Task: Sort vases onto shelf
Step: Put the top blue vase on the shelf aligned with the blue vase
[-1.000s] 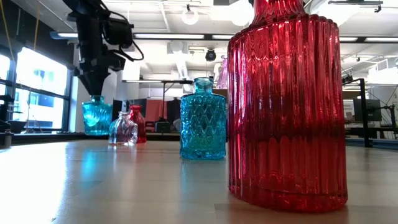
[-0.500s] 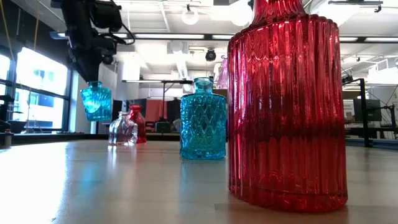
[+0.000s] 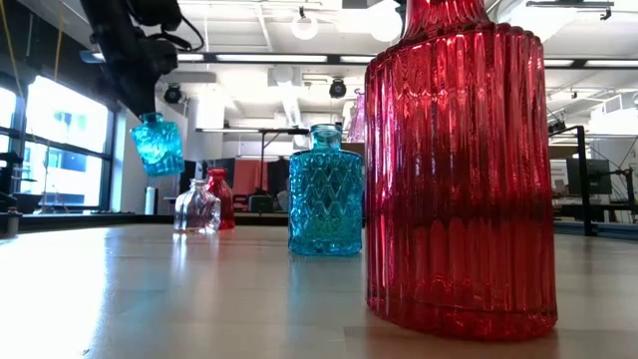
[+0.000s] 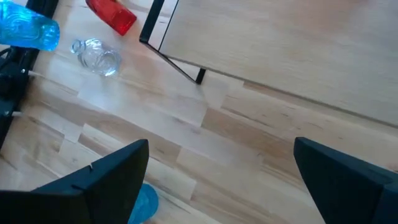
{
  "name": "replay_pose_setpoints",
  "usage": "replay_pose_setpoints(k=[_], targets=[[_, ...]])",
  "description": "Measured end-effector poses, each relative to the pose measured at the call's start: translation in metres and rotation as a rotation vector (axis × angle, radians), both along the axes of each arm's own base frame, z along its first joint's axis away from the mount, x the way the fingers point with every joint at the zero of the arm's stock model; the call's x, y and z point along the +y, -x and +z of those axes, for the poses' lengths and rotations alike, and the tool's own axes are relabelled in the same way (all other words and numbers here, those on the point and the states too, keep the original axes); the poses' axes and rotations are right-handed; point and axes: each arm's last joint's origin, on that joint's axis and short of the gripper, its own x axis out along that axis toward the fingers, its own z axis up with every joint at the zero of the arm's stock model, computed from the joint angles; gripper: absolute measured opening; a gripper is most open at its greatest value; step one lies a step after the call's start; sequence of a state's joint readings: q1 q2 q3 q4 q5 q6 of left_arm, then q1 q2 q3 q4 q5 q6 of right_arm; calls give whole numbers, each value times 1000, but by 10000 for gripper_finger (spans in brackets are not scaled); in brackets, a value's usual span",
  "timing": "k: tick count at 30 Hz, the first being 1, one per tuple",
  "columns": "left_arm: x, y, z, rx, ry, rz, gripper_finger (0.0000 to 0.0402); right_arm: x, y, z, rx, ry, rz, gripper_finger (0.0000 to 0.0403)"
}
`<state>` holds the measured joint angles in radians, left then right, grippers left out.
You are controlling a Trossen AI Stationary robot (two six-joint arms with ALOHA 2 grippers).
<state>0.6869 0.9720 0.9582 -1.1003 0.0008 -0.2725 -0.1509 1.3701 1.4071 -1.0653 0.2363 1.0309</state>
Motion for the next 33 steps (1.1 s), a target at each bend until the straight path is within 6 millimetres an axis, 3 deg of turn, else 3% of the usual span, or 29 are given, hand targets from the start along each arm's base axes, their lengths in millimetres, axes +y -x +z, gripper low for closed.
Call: replay_pose_setpoints(k=[19, 27, 33], targets=[[-2, 1, 90, -264, -177, -5, 24, -2, 1, 0, 11, 65, -39, 381], [4, -12, 108, -422, -177, -88, 23, -2, 1, 1, 20, 83, -29, 381], [9, -20, 111, -423, -187, -101, 24, -2, 1, 1, 31, 102, -13, 381]])
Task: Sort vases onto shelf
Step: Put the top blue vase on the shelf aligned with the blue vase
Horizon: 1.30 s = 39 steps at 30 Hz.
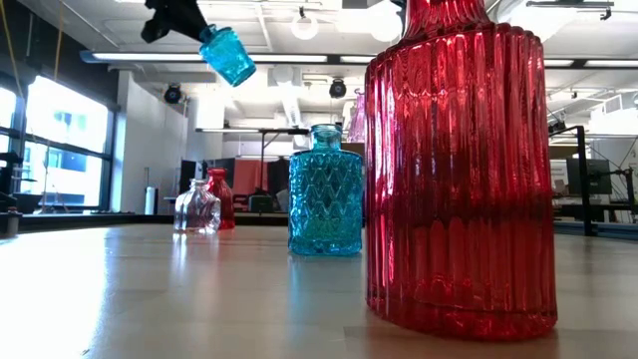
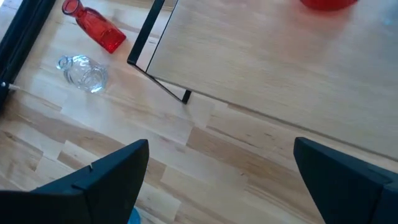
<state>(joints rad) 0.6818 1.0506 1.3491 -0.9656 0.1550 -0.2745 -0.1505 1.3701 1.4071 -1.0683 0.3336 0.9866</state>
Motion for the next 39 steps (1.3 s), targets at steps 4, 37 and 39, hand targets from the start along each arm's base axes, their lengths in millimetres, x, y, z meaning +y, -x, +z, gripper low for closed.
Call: replay_pose_setpoints(k=[4, 37, 39], targets=[[1, -10, -1, -4, -10, -32, 24, 0, 0, 0, 10, 10, 18, 381], [-35, -78, -13, -50, 28, -416, 25, 15, -25, 16, -204, 63, 482, 381], [-39, -79, -13, -50, 32, -431, 25, 19, -28, 20, -245, 80, 509, 381]])
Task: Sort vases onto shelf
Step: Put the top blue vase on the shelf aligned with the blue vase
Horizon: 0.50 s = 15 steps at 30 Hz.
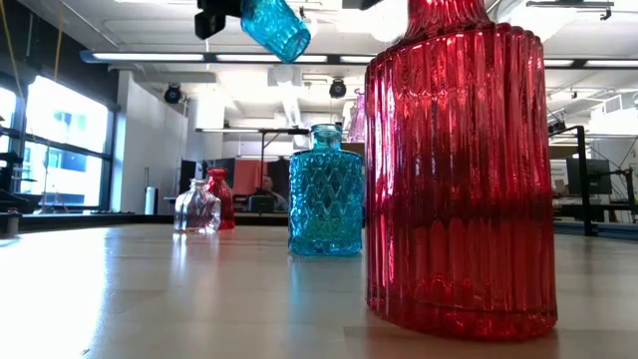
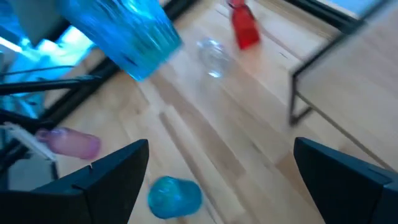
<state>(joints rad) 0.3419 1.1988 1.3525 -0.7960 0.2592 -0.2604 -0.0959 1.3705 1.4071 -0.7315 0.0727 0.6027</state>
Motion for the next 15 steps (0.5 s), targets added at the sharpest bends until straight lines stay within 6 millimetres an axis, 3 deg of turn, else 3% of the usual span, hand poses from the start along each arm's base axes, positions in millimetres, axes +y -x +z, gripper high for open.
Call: replay_pose_setpoints(k=[15], targets=[[-34, -7, -1, 14, 44, -121, 25, 35, -15, 17, -226, 13, 117, 381]])
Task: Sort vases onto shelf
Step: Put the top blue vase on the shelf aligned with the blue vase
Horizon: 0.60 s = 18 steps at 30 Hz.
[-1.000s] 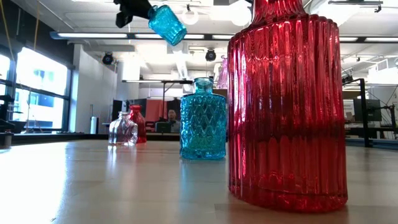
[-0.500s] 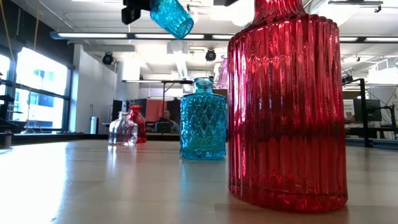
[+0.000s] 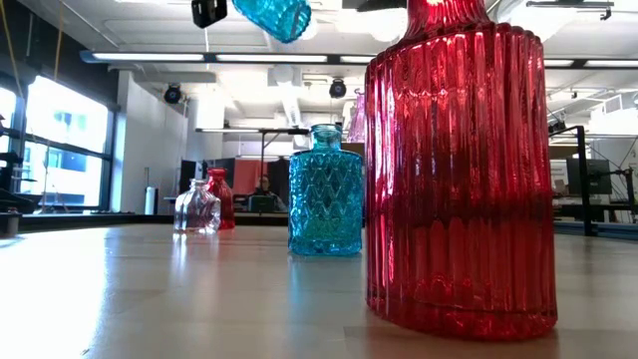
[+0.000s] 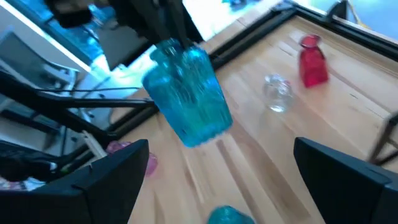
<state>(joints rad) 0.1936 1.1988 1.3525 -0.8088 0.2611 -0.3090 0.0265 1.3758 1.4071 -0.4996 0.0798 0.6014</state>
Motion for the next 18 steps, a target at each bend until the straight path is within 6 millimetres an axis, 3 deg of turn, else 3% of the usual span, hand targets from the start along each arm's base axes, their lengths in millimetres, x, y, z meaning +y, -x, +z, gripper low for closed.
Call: replay_pose_setpoints(k=[18], targets=[[-36, -3, 1, 8, 75, -97, 25, 34, -46, -19, -124, 70, 111, 381]])
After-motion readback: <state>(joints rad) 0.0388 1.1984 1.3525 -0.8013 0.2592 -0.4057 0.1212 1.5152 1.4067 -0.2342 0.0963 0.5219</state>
